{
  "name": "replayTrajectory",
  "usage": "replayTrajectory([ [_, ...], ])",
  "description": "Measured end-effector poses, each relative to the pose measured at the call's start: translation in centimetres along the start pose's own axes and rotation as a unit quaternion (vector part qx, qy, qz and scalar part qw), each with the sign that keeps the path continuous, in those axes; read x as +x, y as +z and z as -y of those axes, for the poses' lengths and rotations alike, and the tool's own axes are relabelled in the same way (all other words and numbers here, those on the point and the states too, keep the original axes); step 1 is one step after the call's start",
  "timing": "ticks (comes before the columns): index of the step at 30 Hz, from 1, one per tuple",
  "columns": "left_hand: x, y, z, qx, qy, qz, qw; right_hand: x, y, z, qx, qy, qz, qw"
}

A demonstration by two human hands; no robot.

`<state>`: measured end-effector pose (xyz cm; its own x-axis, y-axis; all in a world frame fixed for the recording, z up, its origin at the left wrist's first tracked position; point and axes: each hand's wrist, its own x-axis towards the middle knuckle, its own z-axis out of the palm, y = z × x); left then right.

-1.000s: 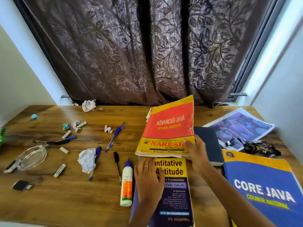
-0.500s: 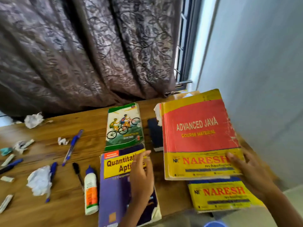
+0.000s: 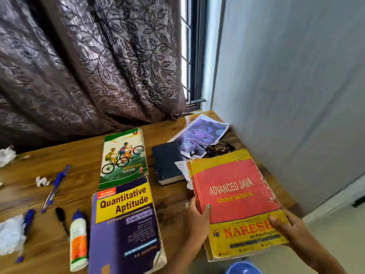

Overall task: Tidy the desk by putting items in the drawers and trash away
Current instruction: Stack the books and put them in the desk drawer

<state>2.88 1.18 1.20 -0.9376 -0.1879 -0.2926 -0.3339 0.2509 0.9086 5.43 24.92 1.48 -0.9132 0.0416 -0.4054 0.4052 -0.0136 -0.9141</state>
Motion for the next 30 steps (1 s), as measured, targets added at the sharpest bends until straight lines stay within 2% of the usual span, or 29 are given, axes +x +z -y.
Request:
replayTrajectory([
  [4,0.1,0.3,0.4,0.113,-0.002,-0.031,0.993,0.7,-0.3,0.5,-0.058,-0.004,0.0,0.998],
  [8,0.2,0.9,0.9,0.119,0.012,-0.056,0.991,1.5,0.1,0.8,-0.207,-0.012,-0.038,0.978],
  [10,0.5,1.0,1.3,0.136,0.025,-0.071,0.988,1.8,0.9,0.7,-0.342,-0.042,-0.068,0.936],
  [12,0.5,1.2,1.4,0.153,0.042,-0.081,0.984,2.5,1.5,0.0,-0.471,-0.052,-0.102,0.875],
  [14,0.3,1.3,1.2,0.196,0.086,-0.096,0.972,2.8,2.8,0.2,-0.548,-0.075,-0.141,0.821],
  [16,-0.1,1.6,1.4,0.267,0.141,-0.09,0.949,2.8,4.5,0.7,-0.572,-0.116,-0.129,0.802],
  [20,-0.1,1.6,2.3,0.378,0.183,-0.002,0.907,3.1,8.3,-0.5,-0.608,-0.168,-0.05,0.775],
  [22,0.1,1.2,2.5,0.383,0.178,0.021,0.906,3.2,9.5,-1.7,-0.617,-0.169,-0.02,0.768],
  [25,-0.2,-0.3,2.1,0.369,0.191,0.047,0.908,3.2,9.6,-2.6,-0.62,-0.18,-0.028,0.763],
  [27,-0.7,-2.0,2.2,0.345,0.209,0.028,0.915,3.2,9.7,-2.3,-0.585,-0.19,-0.044,0.787],
  [30,-1.9,-5.1,3.3,0.303,0.246,-0.064,0.918,2.4,11.2,-1.1,-0.503,-0.225,-0.077,0.831],
])
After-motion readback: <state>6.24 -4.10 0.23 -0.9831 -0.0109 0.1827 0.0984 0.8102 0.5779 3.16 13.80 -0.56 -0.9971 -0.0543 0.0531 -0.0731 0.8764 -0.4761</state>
